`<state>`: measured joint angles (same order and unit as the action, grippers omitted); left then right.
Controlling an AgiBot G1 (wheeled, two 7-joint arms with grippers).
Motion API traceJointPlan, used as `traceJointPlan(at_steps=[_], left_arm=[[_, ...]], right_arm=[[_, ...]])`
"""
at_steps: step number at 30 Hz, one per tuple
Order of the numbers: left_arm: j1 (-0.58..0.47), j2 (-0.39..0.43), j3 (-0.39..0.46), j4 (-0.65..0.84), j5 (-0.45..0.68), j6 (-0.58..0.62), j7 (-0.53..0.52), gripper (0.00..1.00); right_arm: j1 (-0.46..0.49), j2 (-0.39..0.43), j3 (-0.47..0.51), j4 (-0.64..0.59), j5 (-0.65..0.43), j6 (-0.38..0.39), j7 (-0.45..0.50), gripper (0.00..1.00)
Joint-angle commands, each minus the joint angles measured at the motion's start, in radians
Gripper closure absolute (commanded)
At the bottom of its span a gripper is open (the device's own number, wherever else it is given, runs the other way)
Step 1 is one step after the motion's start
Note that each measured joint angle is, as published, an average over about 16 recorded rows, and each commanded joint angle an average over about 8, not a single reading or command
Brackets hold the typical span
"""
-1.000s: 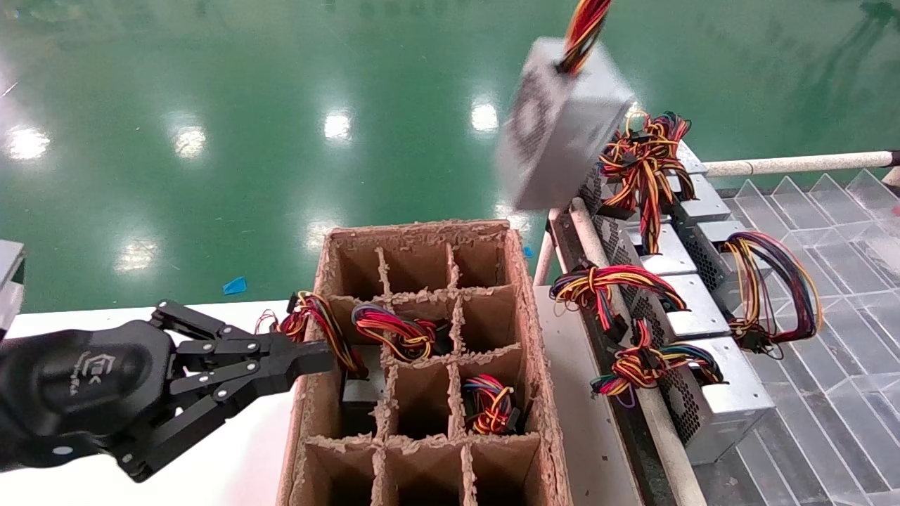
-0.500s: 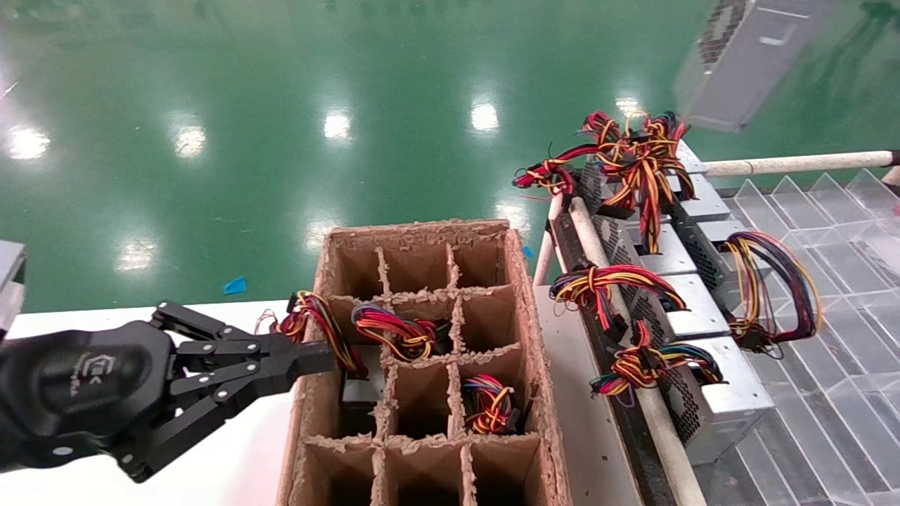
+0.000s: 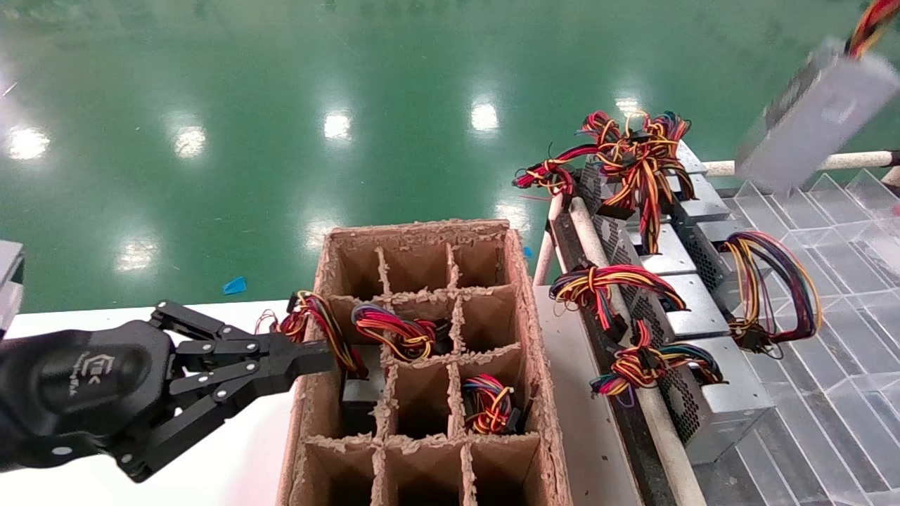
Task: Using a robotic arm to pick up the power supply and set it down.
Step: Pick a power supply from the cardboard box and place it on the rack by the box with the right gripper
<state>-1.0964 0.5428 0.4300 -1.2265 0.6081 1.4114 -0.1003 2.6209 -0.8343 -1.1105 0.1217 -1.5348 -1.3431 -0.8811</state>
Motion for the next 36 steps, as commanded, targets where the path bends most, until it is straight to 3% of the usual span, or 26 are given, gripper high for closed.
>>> traceJointPlan(at_steps=[1,15,36], left_arm=[[0.000,0.000,0.000,0.000,0.000,0.000,0.000,1.00],[0.000,0.000,0.000,0.000,0.000,0.000,0.000,1.00],[0.000,0.000,0.000,0.000,0.000,0.000,0.000,1.00]], right_arm=[[-0.017,0.006,-0.001,-0.034,0.000,-0.003,-0.016,1.00],[-0.228,-0.009,0.055,-0.120,0.081,0.254,-0.069,1.00],[-0.388,-0.070,0.113,-0.122,0.164,0.327,-0.111,1.00]])
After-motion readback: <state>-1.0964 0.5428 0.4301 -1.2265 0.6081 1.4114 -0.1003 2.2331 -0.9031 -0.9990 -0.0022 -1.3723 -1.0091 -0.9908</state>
